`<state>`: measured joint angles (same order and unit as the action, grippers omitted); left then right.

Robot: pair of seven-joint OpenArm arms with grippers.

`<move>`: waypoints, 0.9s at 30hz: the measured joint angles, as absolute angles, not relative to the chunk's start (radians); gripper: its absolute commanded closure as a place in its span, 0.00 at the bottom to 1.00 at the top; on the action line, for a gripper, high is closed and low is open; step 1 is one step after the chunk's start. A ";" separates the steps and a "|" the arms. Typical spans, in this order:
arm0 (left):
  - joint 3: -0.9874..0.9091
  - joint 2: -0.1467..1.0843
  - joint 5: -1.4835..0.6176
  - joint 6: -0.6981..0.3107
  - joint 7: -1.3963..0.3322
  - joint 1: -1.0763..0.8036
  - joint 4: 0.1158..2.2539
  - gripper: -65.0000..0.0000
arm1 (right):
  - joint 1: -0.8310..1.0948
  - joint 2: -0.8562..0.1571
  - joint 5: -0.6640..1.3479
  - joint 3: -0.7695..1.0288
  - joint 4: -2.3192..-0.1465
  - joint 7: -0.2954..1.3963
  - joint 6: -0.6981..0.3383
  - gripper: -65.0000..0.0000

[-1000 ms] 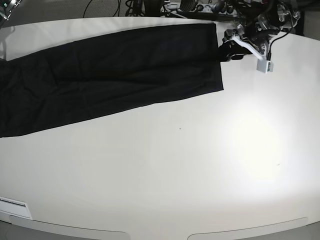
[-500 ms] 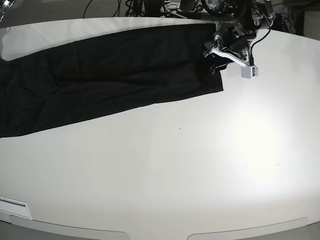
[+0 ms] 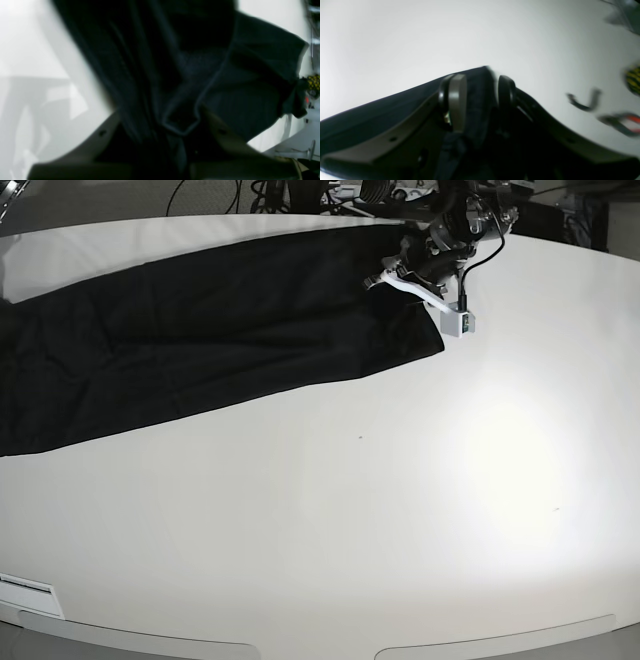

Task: Fold the T-shirt properly
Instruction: 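Grasp the strip's end with the left gripper and fold it inward, then grasp the strip's end with the left gripper and fold it toward the right gripper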

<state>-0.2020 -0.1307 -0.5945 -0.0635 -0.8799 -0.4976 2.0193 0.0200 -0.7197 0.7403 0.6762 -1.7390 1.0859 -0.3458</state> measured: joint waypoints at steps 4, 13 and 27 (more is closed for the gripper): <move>-0.234 -0.125 -0.568 -0.060 -0.866 -0.448 2.019 1.00 | 0.020 -0.720 0.964 0.676 -1.740 1.176 -0.435 0.63; -0.302 0.015 -0.546 -0.091 -0.859 -0.357 2.019 1.00 | 0.080 -0.622 1.411 0.631 -1.741 1.352 -0.656 1.00; -0.308 0.150 -0.724 -0.246 -0.897 -0.352 2.019 1.00 | 0.165 -0.509 0.414 0.138 -1.653 0.765 -0.540 1.00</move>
<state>-0.3084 0.1497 -0.7238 -0.2462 -0.8967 -0.3523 2.0186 0.1650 -0.5095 0.4145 0.1375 -1.6527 0.7654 -0.5400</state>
